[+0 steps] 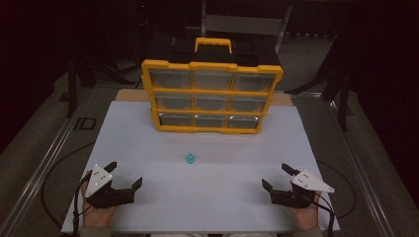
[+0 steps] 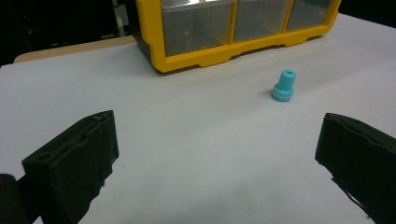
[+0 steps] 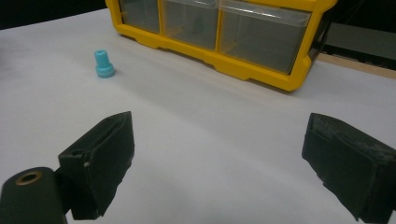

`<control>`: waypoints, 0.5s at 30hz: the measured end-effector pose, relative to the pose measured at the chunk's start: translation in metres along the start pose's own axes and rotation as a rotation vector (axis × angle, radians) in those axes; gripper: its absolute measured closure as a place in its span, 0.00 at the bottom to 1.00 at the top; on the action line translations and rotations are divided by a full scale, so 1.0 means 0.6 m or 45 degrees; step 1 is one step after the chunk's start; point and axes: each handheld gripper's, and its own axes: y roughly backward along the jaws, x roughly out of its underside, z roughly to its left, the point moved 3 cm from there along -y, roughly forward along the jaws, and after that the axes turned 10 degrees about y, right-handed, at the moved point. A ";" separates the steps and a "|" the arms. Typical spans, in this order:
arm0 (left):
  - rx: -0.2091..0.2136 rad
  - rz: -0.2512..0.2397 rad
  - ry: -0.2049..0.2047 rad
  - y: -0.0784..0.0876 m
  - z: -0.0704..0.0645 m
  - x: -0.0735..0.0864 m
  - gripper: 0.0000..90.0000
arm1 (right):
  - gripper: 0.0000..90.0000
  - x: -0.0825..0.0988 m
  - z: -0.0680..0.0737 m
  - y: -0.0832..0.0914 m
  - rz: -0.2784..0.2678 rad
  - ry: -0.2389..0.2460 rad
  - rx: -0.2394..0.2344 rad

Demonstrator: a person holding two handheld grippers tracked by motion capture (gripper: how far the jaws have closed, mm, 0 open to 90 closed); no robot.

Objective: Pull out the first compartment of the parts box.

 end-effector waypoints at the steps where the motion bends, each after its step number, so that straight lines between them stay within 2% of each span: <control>1: -0.002 0.003 -0.002 0.000 0.000 0.000 0.00 | 0.10 0.000 0.000 0.000 0.000 0.000 0.000; 11: -0.006 0.022 -0.019 -0.004 -0.004 0.001 0.00 | 0.10 0.000 0.003 -0.001 0.002 0.017 0.002; 15: -0.012 0.014 -0.010 -0.003 -0.003 0.000 0.00 | 0.10 -0.001 0.002 -0.002 0.002 0.019 0.004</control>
